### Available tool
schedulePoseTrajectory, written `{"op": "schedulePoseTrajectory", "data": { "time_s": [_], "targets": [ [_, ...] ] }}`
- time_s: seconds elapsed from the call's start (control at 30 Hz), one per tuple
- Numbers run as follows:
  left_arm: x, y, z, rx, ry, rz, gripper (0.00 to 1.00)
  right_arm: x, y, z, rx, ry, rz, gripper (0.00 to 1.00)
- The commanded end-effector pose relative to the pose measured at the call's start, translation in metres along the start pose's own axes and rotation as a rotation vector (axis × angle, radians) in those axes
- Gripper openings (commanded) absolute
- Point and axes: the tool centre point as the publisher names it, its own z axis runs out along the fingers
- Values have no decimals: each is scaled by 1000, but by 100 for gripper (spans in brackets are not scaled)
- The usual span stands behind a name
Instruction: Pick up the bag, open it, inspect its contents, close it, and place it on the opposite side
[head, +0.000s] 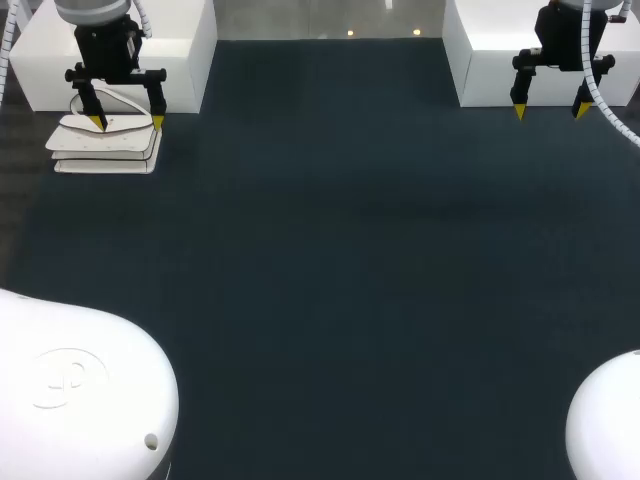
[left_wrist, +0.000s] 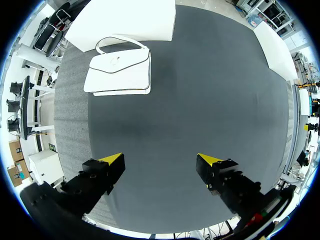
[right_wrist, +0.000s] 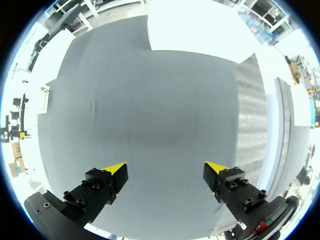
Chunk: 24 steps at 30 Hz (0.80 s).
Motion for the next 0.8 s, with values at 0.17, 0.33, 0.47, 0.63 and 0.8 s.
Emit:
{"op": "schedulePoseTrajectory", "data": {
  "time_s": [0.17, 0.33, 0.47, 0.63, 0.8],
  "targets": [
    [0, 0, 0, 0, 0, 0, 100, 0, 0, 0, 0, 0, 0, 100],
    [0, 0, 0, 0, 0, 0, 100, 0, 0, 0, 0, 0, 0, 100],
    [0, 0, 0, 0, 0, 0, 100, 0, 0, 0, 0, 0, 0, 100],
    [0, 0, 0, -2, 6, 5, 100, 0, 0, 0, 0, 0, 0, 100],
    [-9, -5, 4, -16, 45, 29, 100, 9, 3, 1, -54, 9, -108, 100]
  ]
}}
